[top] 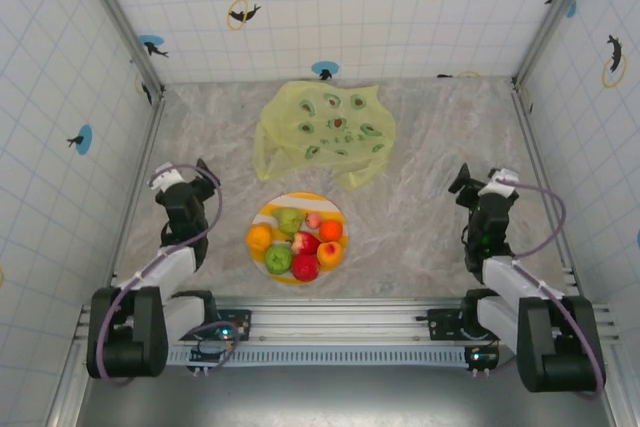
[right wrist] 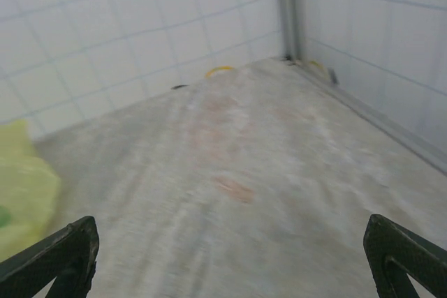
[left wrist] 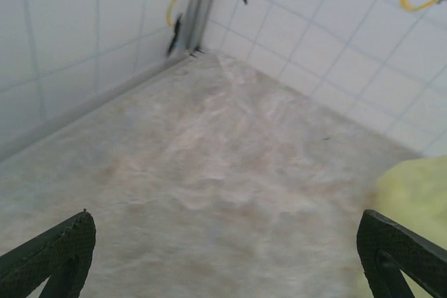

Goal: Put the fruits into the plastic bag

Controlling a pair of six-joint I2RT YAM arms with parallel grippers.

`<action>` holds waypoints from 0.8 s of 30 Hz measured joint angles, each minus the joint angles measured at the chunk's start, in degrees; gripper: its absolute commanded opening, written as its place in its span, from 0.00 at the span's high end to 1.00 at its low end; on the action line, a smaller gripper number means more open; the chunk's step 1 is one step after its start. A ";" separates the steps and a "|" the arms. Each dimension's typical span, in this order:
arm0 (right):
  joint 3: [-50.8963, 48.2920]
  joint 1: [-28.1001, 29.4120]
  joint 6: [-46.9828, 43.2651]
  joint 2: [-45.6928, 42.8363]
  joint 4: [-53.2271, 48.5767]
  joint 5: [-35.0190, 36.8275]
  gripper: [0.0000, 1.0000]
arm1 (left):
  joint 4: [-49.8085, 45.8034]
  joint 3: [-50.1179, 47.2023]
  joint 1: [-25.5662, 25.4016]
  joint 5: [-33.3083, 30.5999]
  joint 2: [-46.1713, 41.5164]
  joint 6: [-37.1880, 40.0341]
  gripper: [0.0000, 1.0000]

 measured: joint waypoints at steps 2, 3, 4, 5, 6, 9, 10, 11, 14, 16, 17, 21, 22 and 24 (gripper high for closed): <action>3.96 3.58 0.83 0.20 -3.93 -2.23 0.00 | -4.68 2.86 -0.15 4.83 -0.87 -4.46 0.02; 6.08 6.49 0.85 0.66 -6.01 -3.26 0.00 | -7.28 4.42 -0.57 7.54 -0.98 -6.56 0.02; 8.02 9.20 0.74 1.33 -8.00 -4.09 0.00 | -9.49 5.68 -1.31 9.60 -0.98 -8.00 0.02; 9.75 11.32 0.68 2.21 -9.81 -4.94 0.00 | -11.80 6.84 -2.38 11.41 -0.96 -8.96 0.02; 11.76 13.84 0.37 3.65 -11.85 -5.92 0.00 | -14.34 8.13 -3.89 13.27 -0.90 -9.77 0.02; 16.87 19.78 -1.18 9.01 -17.11 -7.54 0.03 | -21.09 12.57 -9.64 16.90 0.87 -9.68 0.03; 18.75 21.70 -1.62 11.54 -18.71 -7.91 0.04 | -23.06 14.34 -11.65 17.49 2.25 -9.20 0.05; 20.28 23.06 -1.88 13.73 -19.91 -8.15 0.05 | -24.83 16.22 -13.51 17.75 3.98 -8.55 0.06; 24.76 26.49 -1.44 20.55 -22.73 -8.87 0.07 | -29.81 22.05 -18.18 17.64 10.36 -6.05 0.08; 27.02 27.82 0.11 24.20 -23.76 -9.03 0.07 | -32.96 25.57 -20.57 16.15 14.78 -3.82 0.09; 27.63 28.06 0.98 25.27 -24.04 -9.07 0.07 | -33.99 26.67 -21.33 15.32 16.22 -2.93 0.08; 29.77 28.15 5.57 29.20 -25.27 -9.16 0.07 | -38.23 30.95 -24.22 11.08 21.81 2.25 0.09; 30.45 28.13 6.78 30.34 -25.44 -9.27 0.07 | -38.82 31.69 -24.68 10.34 22.84 3.32 0.09; 31.74 28.13 9.01 32.76 -25.55 -9.88 0.08 | -39.85 33.24 -25.64 8.61 25.51 6.03 0.09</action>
